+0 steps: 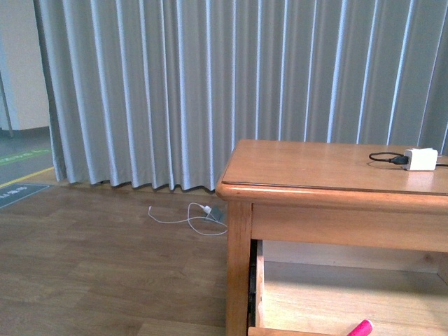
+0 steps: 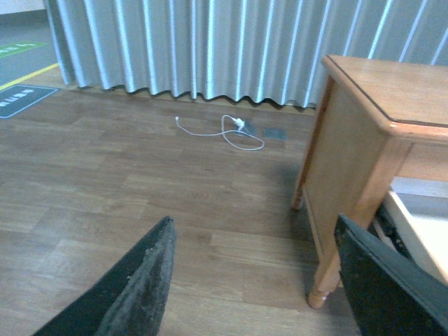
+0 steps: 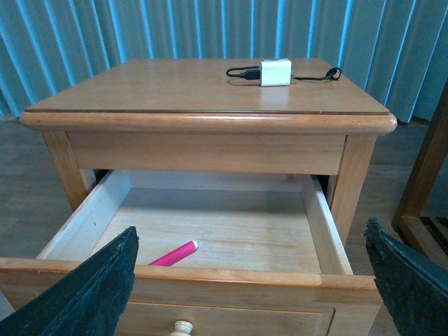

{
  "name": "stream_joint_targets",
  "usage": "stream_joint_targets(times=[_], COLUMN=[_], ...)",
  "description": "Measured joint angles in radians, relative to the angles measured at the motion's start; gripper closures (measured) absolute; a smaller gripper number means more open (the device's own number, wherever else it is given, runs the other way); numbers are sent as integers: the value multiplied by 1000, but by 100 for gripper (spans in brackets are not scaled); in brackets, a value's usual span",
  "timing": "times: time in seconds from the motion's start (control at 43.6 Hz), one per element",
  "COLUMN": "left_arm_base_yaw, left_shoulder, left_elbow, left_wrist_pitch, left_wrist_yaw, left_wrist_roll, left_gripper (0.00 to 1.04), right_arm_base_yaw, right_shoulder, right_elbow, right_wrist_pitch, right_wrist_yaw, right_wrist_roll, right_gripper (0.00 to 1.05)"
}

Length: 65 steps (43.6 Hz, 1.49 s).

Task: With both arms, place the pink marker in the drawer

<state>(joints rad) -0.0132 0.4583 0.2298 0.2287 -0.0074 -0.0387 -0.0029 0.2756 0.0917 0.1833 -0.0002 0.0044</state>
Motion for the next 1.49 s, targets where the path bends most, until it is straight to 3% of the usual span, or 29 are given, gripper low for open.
stream_joint_targets(times=[0.275,0.871,1.009,1.445,1.49], left_arm_base_yaw=[11,11,11,11,11], left_shoulder=[-116,-277,-431,-453,-453], left_elbow=[-118,-207,-207,-207,-207], left_wrist_pitch=[2,-60,-217,-227,-227], left_wrist_yaw=[6,7,8,8,8], left_wrist_roll=[28,31,33,34,34], left_gripper=[101,101,101,101,92], right_arm_base_yaw=[1,1,1,1,-10], right_shoulder=[0,0,0,0,7], right_elbow=[0,0,0,0,7], right_wrist_pitch=[0,0,0,0,-31], right_wrist_yaw=[0,0,0,0,-45], right_wrist_roll=[0,0,0,0,-9], right_gripper=[9,9,9,9,9])
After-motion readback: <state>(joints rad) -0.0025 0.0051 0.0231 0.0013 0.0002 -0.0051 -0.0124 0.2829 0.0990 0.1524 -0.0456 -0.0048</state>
